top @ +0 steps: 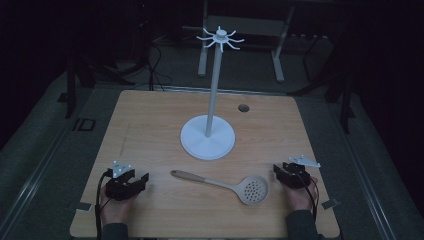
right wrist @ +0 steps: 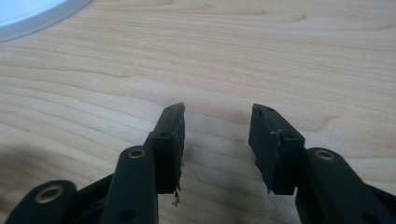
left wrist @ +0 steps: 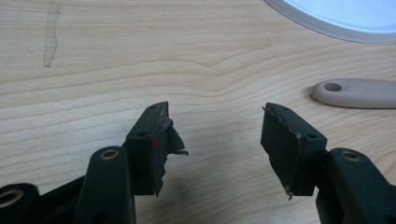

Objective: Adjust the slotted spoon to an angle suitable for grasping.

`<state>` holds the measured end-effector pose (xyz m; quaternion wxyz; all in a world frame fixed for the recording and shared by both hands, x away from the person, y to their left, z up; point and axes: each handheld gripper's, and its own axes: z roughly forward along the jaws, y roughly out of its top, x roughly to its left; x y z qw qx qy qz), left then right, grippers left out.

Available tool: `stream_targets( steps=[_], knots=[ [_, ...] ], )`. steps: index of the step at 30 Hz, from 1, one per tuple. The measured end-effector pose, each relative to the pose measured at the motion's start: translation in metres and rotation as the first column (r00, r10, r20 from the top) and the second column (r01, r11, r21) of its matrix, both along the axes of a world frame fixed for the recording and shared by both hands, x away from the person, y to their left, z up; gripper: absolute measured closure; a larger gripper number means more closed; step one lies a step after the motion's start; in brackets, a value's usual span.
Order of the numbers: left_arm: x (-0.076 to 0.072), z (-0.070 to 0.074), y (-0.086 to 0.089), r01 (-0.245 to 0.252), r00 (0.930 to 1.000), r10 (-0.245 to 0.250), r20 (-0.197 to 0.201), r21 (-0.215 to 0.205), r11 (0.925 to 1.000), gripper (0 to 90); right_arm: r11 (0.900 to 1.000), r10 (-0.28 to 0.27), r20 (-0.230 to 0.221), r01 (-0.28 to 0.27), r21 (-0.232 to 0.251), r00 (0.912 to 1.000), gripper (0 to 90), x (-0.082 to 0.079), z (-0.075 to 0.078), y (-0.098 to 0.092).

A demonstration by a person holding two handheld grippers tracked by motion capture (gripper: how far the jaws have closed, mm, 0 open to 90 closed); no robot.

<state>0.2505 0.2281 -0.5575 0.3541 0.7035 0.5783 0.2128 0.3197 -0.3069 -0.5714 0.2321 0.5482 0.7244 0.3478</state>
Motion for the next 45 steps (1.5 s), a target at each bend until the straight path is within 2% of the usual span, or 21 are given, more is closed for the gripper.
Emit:
stream_targets(
  steps=[3, 5, 8, 13, 17, 19, 20, 23, 28, 38, 40, 45],
  knots=[
    [0.0, 0.0, -0.001, 0.006, 1.0, -0.006, 0.0, 0.001, 1.0, 42.8, 1.0, 0.011, 0.011, -0.01, -0.01, 0.9999, 58.5, -0.003, 0.004, 0.001],
    [0.001, 0.0, -0.003, 0.013, 0.9999, -0.013, -0.001, 0.004, 0.9999, 42.8, 0.999, 0.043, 0.014, -0.042, -0.035, 0.999, 61.3, -0.006, 0.009, 0.005],
    [0.001, 0.0, -0.004, 0.02, 0.9998, -0.02, -0.003, 0.007, 0.9998, 42.8, 0.997, 0.062, 0.011, -0.062, -0.049, 0.998, 64.5, -0.01, 0.013, 0.009],
    [0.001, -0.001, -0.005, 0.024, 0.9997, -0.024, -0.007, 0.012, 0.9996, 42.8, 0.989, 0.082, 0.016, -0.079, -0.124, 0.9965, 68.8, -0.012, 0.021, 0.019],
    [0.001, -0.001, -0.005, 0.026, 0.9996, -0.026, -0.006, 0.013, 0.9996, 42.8, 0.986, 0.107, 0.023, -0.103, -0.133, 0.994, 70.3, -0.014, 0.025, 0.024],
    [0.001, -0.001, -0.004, 0.02, 0.9998, -0.02, -0.003, 0.007, 0.9998, 42.8, 0.976, 0.166, 0.037, -0.159, -0.146, 0.9854, 68.0, -0.016, 0.035, 0.032],
    [0.001, -0.001, -0.004, 0.019, 0.9998, -0.019, -0.003, 0.006, 0.9998, 42.8, 0.969, 0.191, 0.051, -0.18, -0.168, 0.9803, 67.9, -0.017, 0.04, 0.035],
    [0.001, -0.001, -0.004, 0.016, 0.9999, -0.016, -0.004, 0.008, 0.9998, 42.8, 0.955, 0.25, 0.072, -0.233, -0.183, 0.9656, 67.9, -0.019, 0.05, 0.043],
    [0.001, -0.001, -0.004, 0.013, 0.9999, -0.013, -0.003, 0.009, 0.9999, 42.8, 0.935, 0.307, 0.085, -0.284, -0.21, 0.9478, 67.9, -0.019, 0.063, 0.058],
    [0.001, 0.0, -0.001, 0.006, 1.0, -0.006, 0.0, 0.001, 1.0, 42.8, 0.916, 0.37, 0.088, -0.347, -0.203, 0.9248, 67.6, -0.012, 0.077, 0.083],
    [0.001, 0.0, 0.0, 0.0, 1.0, 0.0, 0.001, -0.004, 1.0, 42.8, 0.907, 0.393, 0.071, -0.374, -0.195, 0.9166, 66.9, -0.011, 0.079, 0.088],
    [0.001, 0.0, 0.001, -0.003, 1.0, 0.003, 0.004, -0.008, 1.0, 42.8, 0.894, 0.427, 0.048, -0.414, -0.172, 0.9028, 66.1, -0.006, 0.082, 0.101]
  ],
)
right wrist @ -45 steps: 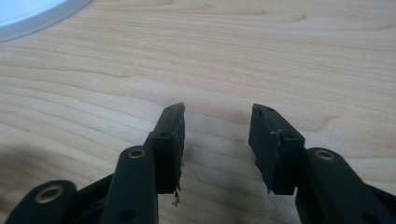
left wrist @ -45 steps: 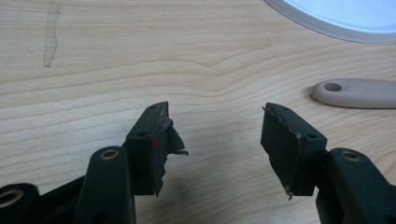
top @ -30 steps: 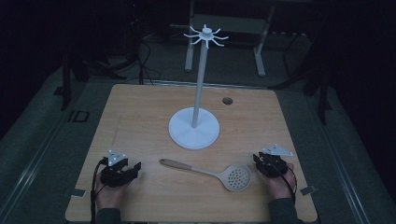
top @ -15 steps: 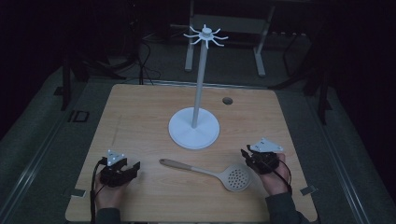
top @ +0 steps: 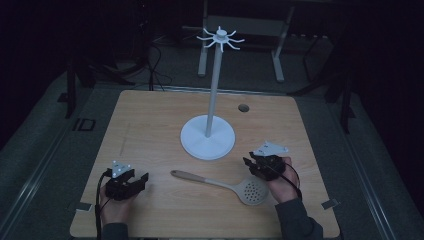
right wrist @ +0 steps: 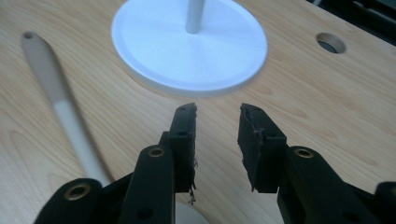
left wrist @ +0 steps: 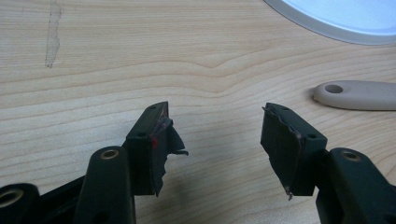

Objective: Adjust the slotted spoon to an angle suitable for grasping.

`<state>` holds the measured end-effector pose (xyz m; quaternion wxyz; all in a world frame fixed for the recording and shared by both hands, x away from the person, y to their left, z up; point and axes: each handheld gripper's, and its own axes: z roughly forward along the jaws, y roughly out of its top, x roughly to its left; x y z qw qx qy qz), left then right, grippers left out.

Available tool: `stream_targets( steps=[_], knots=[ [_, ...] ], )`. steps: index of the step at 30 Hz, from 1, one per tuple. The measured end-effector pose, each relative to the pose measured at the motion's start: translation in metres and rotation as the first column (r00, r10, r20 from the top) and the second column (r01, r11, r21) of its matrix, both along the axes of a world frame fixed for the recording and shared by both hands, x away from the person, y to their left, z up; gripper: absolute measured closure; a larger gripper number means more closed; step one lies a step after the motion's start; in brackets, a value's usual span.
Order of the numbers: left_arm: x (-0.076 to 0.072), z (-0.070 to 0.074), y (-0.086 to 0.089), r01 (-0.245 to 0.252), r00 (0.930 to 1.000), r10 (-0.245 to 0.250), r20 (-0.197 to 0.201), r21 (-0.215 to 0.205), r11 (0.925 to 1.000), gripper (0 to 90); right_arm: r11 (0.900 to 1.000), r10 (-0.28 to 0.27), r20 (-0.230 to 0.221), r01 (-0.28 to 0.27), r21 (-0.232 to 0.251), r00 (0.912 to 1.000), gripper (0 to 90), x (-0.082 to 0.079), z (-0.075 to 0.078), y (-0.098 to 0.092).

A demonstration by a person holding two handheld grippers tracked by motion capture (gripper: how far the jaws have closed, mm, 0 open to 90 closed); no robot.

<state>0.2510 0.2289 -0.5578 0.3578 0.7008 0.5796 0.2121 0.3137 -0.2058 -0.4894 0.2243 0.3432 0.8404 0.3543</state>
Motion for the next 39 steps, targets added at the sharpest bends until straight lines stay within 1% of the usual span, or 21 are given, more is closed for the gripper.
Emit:
stream_targets(
  steps=[2, 3, 8, 15, 20, 24, 30, 37, 39],
  knots=[
    [0.0, 0.0, 0.0, 0.0, 1.0, 0.0, 0.0, 0.001, 1.0, 42.8, 1.0, 0.005, 0.0, -0.005, -0.002, 1.0, 65.9, 0.001, 0.001, 0.002],
    [0.0, 0.0, 0.0, -0.003, 1.0, 0.003, 0.0, 0.0, 1.0, 42.8, 1.0, 0.018, -0.007, -0.018, 0.002, 0.9998, 65.6, 0.001, 0.003, 0.007],
    [0.0, 0.0, 0.001, -0.009, 1.0, 0.009, 0.001, -0.005, 0.9999, 42.8, 0.999, 0.051, -0.011, -0.051, 0.012, 0.9986, 64.7, 0.003, 0.007, 0.017],
    [0.0, 0.0, 0.001, -0.007, 1.0, 0.007, -0.001, -0.002, 1.0, 42.8, 0.996, 0.093, -0.021, -0.093, 0.005, 0.9954, 63.7, 0.005, 0.009, 0.031],
    [0.0, 0.0, 0.001, -0.007, 1.0, 0.007, 0.0, -0.003, 1.0, 42.8, 0.994, 0.109, -0.031, -0.108, 0.034, 0.9936, 63.0, 0.007, 0.01, 0.04],
    [0.0, 0.0, 0.0, -0.008, 1.0, 0.008, 0.0, -0.004, 1.0, 42.8, 0.992, 0.121, -0.042, -0.119, 0.045, 0.9918, 62.2, 0.008, 0.011, 0.047],
    [0.0, 0.0, -0.001, 0.001, 1.0, -0.001, -0.005, 0.005, 1.0, 42.8, 0.989, 0.14, -0.051, -0.138, 0.047, 0.9889, 61.6, 0.011, 0.011, 0.056],
    [0.0, -0.001, -0.002, 0.003, 1.0, -0.003, -0.005, 0.004, 1.0, 42.8, 0.987, 0.157, -0.061, -0.155, 0.046, 0.9857, 61.5, 0.012, 0.01, 0.064],
    [0.001, -0.001, -0.002, 0.003, 1.0, -0.003, -0.004, 0.003, 1.0, 42.8, 0.984, 0.174, -0.065, -0.172, 0.037, 0.9825, 61.4, 0.012, 0.008, 0.069]
  ],
)
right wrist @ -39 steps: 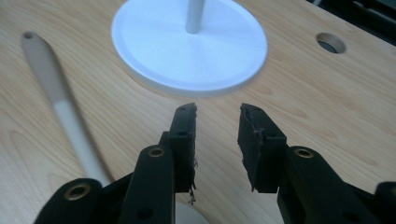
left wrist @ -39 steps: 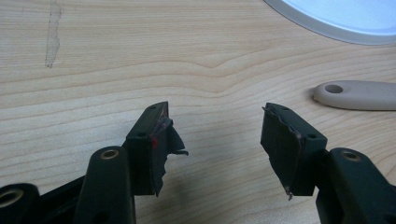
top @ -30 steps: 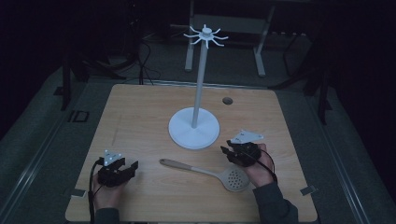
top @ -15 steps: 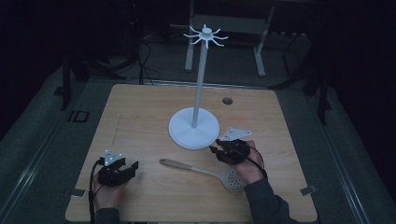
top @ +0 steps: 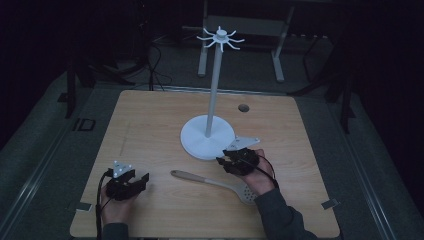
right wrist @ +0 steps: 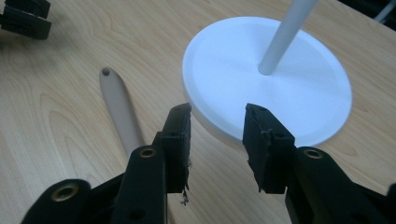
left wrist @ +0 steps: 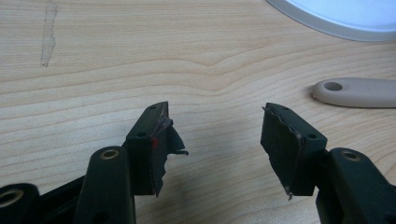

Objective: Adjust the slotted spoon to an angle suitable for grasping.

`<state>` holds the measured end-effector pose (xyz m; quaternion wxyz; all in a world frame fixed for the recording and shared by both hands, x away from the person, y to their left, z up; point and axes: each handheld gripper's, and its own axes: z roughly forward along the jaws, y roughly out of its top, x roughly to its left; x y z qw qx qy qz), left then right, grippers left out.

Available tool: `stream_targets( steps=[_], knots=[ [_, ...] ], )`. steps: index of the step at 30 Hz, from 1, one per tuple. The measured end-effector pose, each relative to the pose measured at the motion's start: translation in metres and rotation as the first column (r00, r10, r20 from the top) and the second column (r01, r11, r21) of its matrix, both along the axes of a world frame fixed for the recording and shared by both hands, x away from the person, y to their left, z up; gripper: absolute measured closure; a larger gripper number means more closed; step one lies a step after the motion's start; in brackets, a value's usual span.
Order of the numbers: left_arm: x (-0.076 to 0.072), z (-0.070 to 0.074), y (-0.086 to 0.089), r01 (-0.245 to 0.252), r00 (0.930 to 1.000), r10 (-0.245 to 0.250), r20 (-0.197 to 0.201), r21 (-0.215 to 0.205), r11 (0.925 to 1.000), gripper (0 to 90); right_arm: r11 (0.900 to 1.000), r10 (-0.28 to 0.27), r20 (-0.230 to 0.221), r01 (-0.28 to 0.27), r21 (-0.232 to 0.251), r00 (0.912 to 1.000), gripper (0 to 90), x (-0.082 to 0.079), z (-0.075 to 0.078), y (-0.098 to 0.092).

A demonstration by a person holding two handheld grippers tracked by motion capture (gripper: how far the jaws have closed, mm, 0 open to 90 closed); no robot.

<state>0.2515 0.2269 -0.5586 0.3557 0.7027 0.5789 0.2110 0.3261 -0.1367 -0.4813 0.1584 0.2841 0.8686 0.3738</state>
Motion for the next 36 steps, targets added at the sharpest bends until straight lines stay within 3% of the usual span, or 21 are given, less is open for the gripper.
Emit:
stream_targets(
  steps=[10, 23, 36],
  knots=[
    [0.0, 0.0, 0.0, 0.002, 1.0, -0.002, 0.001, 0.002, 1.0, 42.8, 0.999, 0.042, -0.012, -0.042, -0.034, 0.9991, 59.9, 0.001, -0.004, 0.015],
    [0.0, 0.0, 0.001, -0.001, 1.0, 0.001, 0.001, 0.0, 1.0, 42.8, 0.99, 0.085, -0.061, -0.091, -0.108, 0.9945, 56.3, 0.004, -0.025, 0.036],
    [0.0, 0.0, 0.001, 0.001, 1.0, -0.001, 0.0, -0.001, 1.0, 42.8, 0.976, 0.148, -0.131, -0.167, -0.143, 0.9802, 56.6, 0.007, -0.043, 0.048]
  ],
)
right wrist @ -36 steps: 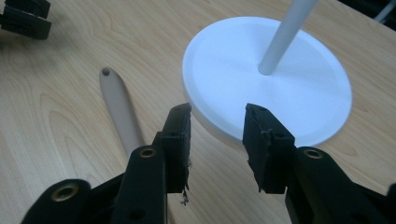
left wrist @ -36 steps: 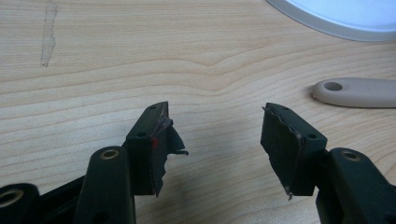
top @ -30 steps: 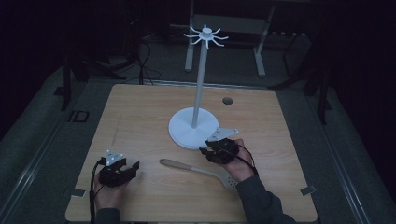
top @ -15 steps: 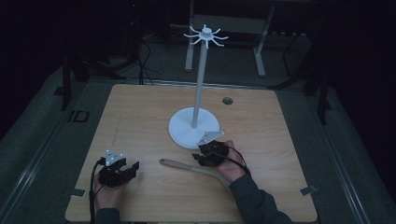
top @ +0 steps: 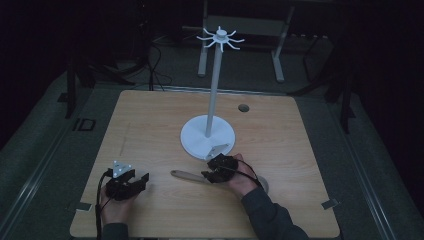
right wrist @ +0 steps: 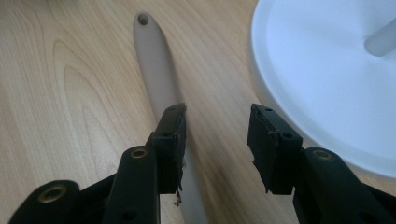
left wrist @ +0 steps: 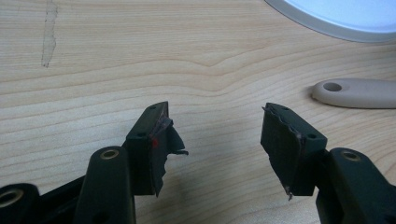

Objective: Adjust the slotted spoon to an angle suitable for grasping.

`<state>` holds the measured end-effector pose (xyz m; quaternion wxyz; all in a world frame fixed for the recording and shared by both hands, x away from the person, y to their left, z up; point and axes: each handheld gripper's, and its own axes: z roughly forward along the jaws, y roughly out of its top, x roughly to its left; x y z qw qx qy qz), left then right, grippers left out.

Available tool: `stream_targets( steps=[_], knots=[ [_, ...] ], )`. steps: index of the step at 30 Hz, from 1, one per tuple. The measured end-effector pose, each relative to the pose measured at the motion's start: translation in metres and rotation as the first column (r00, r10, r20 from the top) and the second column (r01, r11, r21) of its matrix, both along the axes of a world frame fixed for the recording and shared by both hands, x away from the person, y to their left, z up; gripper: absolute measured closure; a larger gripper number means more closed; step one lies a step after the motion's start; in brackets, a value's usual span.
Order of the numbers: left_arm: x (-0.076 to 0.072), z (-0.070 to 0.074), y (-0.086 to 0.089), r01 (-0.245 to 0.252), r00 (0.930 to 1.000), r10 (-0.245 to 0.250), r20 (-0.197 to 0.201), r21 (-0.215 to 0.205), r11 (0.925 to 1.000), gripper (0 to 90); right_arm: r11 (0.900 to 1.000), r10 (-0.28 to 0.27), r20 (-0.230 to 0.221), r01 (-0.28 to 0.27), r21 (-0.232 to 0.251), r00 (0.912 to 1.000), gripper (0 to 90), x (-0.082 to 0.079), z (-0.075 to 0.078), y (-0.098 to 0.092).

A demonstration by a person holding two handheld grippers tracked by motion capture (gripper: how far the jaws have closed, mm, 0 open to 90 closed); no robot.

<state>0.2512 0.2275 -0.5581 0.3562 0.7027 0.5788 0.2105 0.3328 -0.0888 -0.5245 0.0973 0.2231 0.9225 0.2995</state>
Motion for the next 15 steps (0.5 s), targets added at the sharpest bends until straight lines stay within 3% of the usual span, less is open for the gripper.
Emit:
stream_targets(
  steps=[15],
  knots=[
    [0.0, 0.0, 0.0, 0.001, 1.0, -0.001, -0.002, 0.001, 1.0, 42.8, 0.994, 0.073, -0.045, -0.076, -0.076, 0.9963, 56.0, -0.003, -0.016, 0.013]
  ],
)
